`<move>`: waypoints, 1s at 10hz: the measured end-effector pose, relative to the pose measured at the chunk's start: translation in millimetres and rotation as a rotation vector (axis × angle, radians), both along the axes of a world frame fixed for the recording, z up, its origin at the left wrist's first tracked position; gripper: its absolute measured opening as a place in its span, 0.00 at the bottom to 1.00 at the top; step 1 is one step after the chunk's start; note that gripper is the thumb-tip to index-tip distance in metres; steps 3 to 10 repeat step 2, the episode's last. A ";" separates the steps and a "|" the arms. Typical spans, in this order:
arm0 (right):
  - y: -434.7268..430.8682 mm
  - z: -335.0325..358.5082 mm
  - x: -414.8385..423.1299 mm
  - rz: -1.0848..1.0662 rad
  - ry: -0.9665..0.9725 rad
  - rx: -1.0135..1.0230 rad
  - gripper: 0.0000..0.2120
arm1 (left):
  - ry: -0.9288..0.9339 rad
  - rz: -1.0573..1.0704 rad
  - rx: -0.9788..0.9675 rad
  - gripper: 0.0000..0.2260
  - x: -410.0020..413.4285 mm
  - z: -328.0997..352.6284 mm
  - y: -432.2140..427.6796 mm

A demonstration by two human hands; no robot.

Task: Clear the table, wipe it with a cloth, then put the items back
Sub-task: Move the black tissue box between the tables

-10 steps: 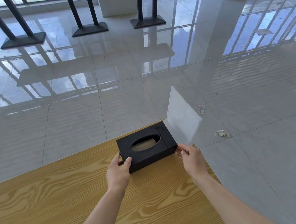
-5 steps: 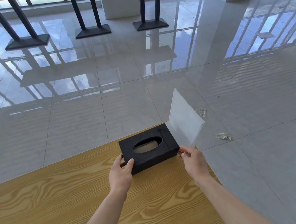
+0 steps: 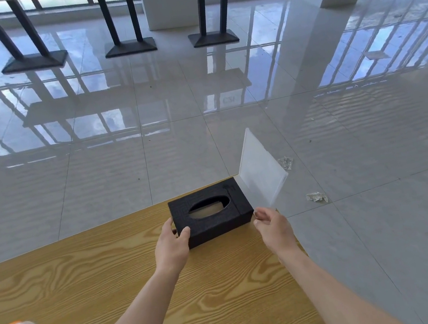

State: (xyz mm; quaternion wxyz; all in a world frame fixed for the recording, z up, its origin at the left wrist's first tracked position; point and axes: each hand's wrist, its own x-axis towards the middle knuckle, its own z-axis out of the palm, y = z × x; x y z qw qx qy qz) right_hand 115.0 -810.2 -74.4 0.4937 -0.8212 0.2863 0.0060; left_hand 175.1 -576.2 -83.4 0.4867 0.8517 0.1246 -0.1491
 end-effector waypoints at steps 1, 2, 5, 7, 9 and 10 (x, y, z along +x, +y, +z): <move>-3.3 3.8 -1.8 0.048 0.027 -0.063 0.18 | -0.038 -0.071 0.066 0.26 -2.1 3.5 3.0; -2.9 8.5 -3.5 0.105 0.013 -0.162 0.19 | -0.071 -0.141 0.158 0.28 -5.7 10.1 4.8; -2.9 8.5 -3.5 0.105 0.013 -0.162 0.19 | -0.071 -0.141 0.158 0.28 -5.7 10.1 4.8; -2.9 8.5 -3.5 0.105 0.013 -0.162 0.19 | -0.071 -0.141 0.158 0.28 -5.7 10.1 4.8; -2.9 8.5 -3.5 0.105 0.013 -0.162 0.19 | -0.071 -0.141 0.158 0.28 -5.7 10.1 4.8; -2.9 8.5 -3.5 0.105 0.013 -0.162 0.19 | -0.071 -0.141 0.158 0.28 -5.7 10.1 4.8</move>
